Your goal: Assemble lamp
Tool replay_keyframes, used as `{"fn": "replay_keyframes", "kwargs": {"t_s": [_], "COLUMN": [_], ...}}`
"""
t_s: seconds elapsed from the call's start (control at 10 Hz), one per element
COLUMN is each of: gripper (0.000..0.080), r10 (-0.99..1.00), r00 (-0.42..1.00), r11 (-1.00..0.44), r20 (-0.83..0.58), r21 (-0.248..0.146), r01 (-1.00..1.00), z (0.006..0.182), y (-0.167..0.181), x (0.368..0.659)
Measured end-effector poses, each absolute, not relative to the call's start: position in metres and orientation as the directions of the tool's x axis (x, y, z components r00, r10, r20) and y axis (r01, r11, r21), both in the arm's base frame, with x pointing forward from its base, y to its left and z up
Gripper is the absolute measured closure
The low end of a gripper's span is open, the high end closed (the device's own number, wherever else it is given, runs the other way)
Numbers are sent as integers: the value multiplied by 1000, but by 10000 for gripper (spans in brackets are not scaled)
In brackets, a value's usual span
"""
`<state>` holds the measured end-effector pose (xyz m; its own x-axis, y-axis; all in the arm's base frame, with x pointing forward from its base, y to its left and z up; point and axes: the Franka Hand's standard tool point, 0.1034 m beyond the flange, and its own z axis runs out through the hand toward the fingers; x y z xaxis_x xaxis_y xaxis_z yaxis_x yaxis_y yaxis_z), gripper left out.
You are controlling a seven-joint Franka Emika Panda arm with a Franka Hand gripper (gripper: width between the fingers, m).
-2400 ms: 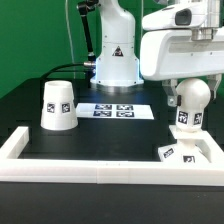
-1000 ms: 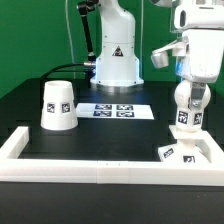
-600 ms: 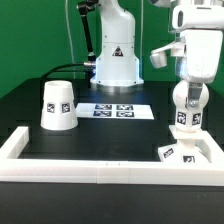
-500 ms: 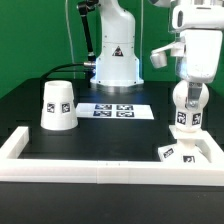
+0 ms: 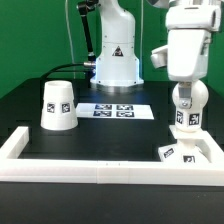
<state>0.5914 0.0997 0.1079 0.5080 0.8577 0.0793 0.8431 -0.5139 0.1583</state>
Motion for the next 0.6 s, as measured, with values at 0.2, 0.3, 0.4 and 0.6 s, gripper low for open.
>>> {"fn": "replay_keyframes", "kwargs": {"t_s": [0.2, 0.3, 0.4, 0.6], "gripper": [226, 226, 226, 226], "r10": [737, 671, 624, 522], "r00": [666, 730, 769, 839], "r11": [-676, -742, -781, -853], "r20": [114, 132, 141, 156], "r21": [138, 128, 120, 99], "r01": [724, 658, 612, 512], "z": [107, 107, 108, 108], "y": [102, 104, 105, 103], "x": [591, 591, 592, 592]}}
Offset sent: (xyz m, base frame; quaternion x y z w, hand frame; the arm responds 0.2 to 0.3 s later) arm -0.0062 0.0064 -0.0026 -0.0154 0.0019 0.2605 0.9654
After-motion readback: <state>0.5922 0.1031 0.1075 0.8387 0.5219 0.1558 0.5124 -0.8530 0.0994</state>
